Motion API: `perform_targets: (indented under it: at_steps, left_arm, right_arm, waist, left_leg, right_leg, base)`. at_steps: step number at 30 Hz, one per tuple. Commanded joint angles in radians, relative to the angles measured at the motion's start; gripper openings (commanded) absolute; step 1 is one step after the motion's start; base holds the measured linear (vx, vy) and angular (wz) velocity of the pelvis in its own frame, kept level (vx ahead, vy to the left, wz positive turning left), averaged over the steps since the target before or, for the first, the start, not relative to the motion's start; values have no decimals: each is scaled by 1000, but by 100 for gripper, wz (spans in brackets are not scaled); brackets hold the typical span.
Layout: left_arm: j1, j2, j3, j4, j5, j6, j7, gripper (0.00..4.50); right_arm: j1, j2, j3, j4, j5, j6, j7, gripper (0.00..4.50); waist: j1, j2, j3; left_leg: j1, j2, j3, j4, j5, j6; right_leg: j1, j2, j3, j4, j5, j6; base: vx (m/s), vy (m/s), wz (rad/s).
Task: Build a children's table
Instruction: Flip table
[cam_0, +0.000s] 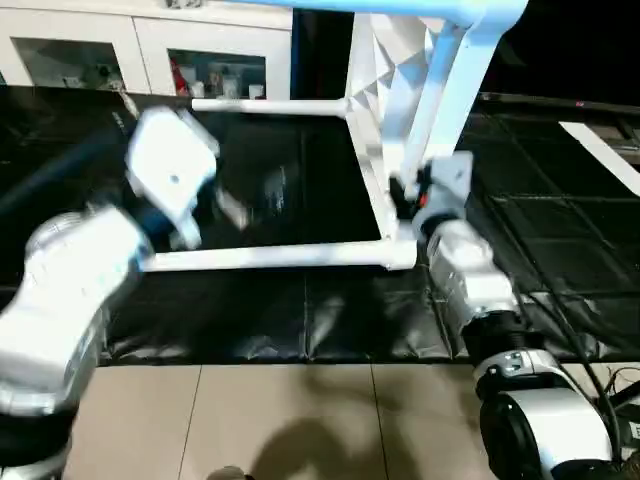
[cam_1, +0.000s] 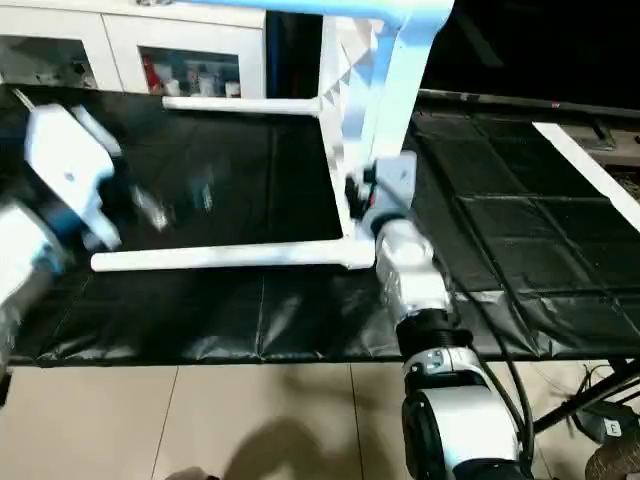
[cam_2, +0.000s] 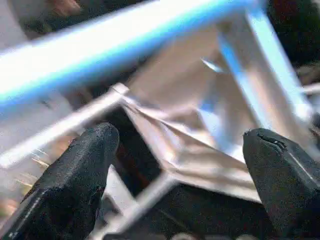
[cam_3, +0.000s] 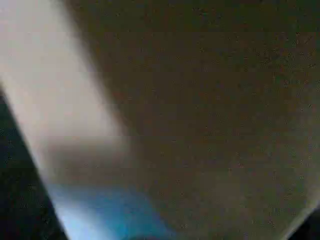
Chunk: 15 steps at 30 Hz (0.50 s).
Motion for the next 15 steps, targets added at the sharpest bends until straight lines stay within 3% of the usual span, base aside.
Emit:
perform_targets:
  at_steps: [1,2,6,13,15]
  left_arm:
    - [-17,15,4,5,33,-29,12,450]
    - [-42,34,6,11,83,-75,30,450]
    - [-82,75,12,28,204,-229,57,450]
    - [-112,162,-1,78,387,-312,126,450]
    - [-131,211,-22,176,439,-323,117,450]
  right_arm:
    - [-18,-6,-11,13,12,-19,14,327]
    - [-27,-5,-13,32,16,-28,27,327]
    - [-52,1,-24,81,30,-49,62,290]
    - [-65,2,-26,110,33,-69,81,238]
    - [-72,3,-26,122,32,-78,84,217]
  waist:
    - [0,13,-72]
    - [0,8,-71]
    - [1,11,-69]
    - [2,7,-69]
    - [2,10,-67]
  left_leg:
    - [24,13,-9,-68,-231,-78]
    - [22,13,-9,-68,-231,-74]
    - [23,16,-12,-70,-254,-77]
    - [24,17,-11,-70,-264,-75]
    - [26,14,-12,-71,-283,-77]
  right_leg:
    - [37,-35,33,-56,-150,-143]
    - [37,-35,33,-58,-159,-140]
    - [34,-39,33,-59,-194,-139]
    - [29,-40,33,-59,-210,-142]
    - [24,-38,33,-63,-242,-142]
  base:
    - [0,0,0]
    - [0,0,0]
    - [0,0,0]
    - [0,0,0]
    - [0,0,0]
